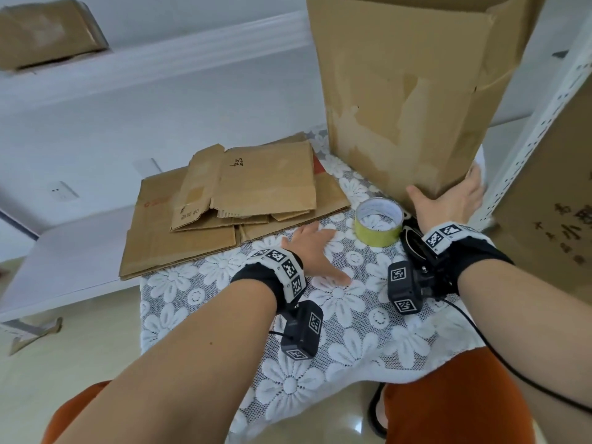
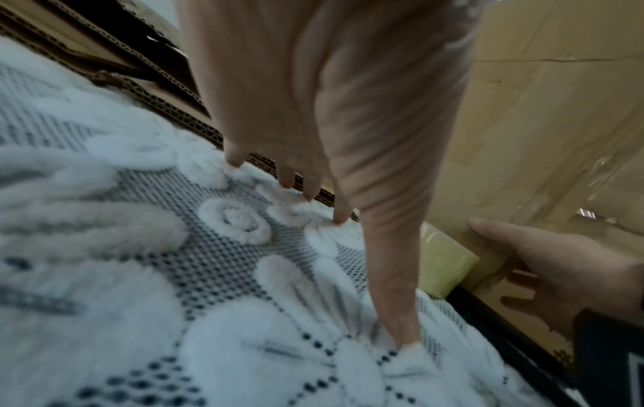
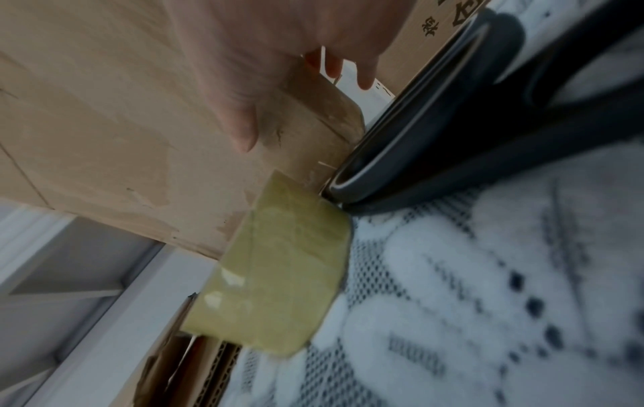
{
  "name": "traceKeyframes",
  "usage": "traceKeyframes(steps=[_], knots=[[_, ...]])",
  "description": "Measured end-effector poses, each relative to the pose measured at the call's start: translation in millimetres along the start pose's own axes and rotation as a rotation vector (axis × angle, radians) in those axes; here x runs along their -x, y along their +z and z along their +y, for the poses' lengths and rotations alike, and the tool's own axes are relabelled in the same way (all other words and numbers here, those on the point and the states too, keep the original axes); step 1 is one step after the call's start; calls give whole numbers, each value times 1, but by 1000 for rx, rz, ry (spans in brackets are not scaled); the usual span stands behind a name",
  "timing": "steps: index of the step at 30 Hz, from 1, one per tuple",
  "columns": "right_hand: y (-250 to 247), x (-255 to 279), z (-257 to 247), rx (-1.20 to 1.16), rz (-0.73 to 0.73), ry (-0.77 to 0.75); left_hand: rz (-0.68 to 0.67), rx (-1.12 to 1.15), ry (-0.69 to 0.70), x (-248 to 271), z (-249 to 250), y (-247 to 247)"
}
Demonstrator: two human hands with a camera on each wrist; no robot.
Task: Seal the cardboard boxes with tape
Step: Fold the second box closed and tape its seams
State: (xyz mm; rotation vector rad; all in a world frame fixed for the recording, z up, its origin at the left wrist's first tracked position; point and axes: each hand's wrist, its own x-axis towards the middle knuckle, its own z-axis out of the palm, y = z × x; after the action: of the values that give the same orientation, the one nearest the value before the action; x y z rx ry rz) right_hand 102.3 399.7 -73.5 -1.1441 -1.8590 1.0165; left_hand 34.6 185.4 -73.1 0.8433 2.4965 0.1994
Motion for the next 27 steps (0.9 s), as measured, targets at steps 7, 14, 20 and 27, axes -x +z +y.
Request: traceKeyframes(steps=[7,14,20,27], knots=[[-2,12,2,101,160,-7,208,320,-19,6,-7,-6],[16,58,-25,57,91,-387,292,334,-86,29,-41,-4],[42,115,-54,146,-360,-691,283,152,-233,57,-74,0],[71,166,-53,734,-1125,-671,-35,19,-493,96,-101,0]])
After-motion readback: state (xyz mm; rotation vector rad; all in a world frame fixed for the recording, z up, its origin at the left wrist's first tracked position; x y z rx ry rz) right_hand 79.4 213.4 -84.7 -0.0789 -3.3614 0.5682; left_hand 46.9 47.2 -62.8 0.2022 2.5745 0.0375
